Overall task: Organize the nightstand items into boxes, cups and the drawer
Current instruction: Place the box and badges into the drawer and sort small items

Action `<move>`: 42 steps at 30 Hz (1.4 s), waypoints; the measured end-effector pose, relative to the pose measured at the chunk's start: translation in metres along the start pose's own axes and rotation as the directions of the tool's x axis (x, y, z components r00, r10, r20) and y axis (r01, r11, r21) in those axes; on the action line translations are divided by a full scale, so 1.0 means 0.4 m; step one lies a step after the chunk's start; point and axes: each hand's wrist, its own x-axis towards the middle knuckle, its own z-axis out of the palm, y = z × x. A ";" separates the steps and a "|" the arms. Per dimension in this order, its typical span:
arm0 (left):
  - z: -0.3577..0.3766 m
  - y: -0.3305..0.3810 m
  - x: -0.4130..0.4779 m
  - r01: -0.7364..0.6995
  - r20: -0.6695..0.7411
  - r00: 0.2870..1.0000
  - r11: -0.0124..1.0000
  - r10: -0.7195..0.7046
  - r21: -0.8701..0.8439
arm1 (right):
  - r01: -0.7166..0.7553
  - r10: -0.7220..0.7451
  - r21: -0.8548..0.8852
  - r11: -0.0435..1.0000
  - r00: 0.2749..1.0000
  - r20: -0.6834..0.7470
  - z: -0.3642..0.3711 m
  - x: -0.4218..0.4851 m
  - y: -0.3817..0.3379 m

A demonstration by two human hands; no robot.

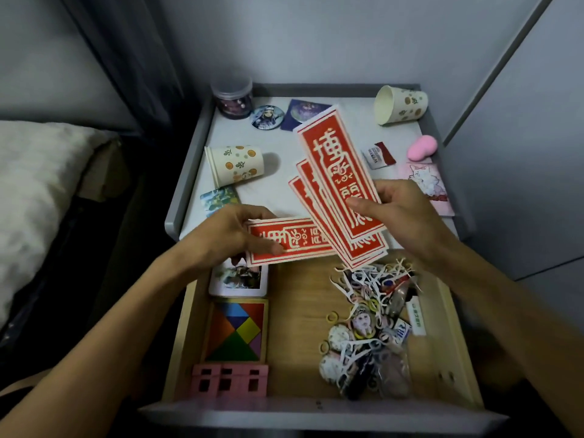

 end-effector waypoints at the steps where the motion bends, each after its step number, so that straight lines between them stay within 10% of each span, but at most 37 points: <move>1: -0.003 0.004 -0.004 0.005 0.034 0.999 1.000 -0.005 -0.012 | 0.002 -0.001 -0.025 1.000 1.000 0.025 0.004 -0.001 0.000; 8: -0.016 0.018 -0.019 0.037 -0.001 0.999 0.966 -0.038 -0.257 | -0.128 0.097 0.081 0.989 0.945 0.312 0.042 -0.020 0.013; 13: 0.056 0.015 -0.011 0.022 -0.110 0.989 0.825 -0.102 -0.564 | -0.228 0.171 0.348 0.909 0.967 0.189 0.081 -0.033 0.032; 19: 0.188 0.031 -0.032 0.162 0.142 0.987 0.608 -0.081 -0.777 | -0.259 0.256 0.489 0.833 0.964 0.075 0.123 -0.037 0.045; 35: 0.187 0.011 -0.025 0.002 -0.081 0.993 0.725 -0.080 -0.689 | 0.043 -0.033 -0.238 0.970 0.998 0.045 0.148 -0.039 0.064; 42: 0.195 -0.017 0.000 -0.108 -0.061 0.993 0.982 0.099 -0.154 | 0.051 -0.050 0.094 0.994 0.999 -0.015 0.096 -0.014 0.023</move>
